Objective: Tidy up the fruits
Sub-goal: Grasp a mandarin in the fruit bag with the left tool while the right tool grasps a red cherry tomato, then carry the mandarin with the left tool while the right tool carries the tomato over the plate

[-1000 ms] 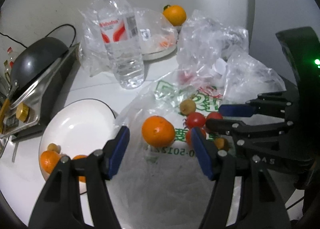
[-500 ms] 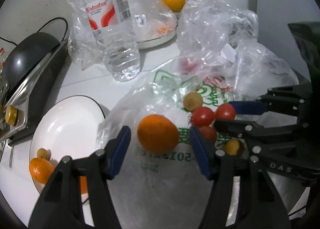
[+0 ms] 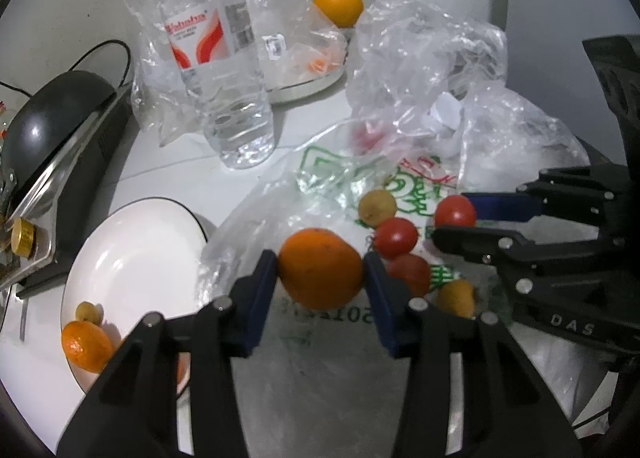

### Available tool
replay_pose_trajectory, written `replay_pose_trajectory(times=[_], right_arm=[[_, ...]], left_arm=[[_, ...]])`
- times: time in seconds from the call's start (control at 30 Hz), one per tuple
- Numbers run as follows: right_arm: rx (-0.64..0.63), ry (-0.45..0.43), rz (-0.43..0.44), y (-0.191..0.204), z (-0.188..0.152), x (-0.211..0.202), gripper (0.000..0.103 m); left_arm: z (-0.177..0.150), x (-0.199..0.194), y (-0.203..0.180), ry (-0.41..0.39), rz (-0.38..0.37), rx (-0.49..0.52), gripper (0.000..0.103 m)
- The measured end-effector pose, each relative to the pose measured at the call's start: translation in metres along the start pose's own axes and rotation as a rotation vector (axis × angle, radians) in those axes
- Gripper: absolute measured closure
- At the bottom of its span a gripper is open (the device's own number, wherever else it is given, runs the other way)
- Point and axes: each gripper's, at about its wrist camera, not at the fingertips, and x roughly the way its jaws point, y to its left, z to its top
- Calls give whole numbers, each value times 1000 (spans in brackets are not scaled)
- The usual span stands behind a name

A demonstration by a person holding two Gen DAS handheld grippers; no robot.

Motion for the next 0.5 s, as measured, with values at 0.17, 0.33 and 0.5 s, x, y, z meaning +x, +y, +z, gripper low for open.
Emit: replay_pose_trajectory(times=[0.17, 0.33, 0.5], right_arm=[[-5, -17, -10, 5, 1, -8, 72], [-13, -35, -18, 12, 3, -17, 72], [-19, -50, -26, 19, 5, -24, 72]], left_arm=[[0, -14, -2, -30, -3, 1, 58], [1, -28, -1, -61, -7, 5, 58], [0, -41, 1, -85, -7, 4, 58]])
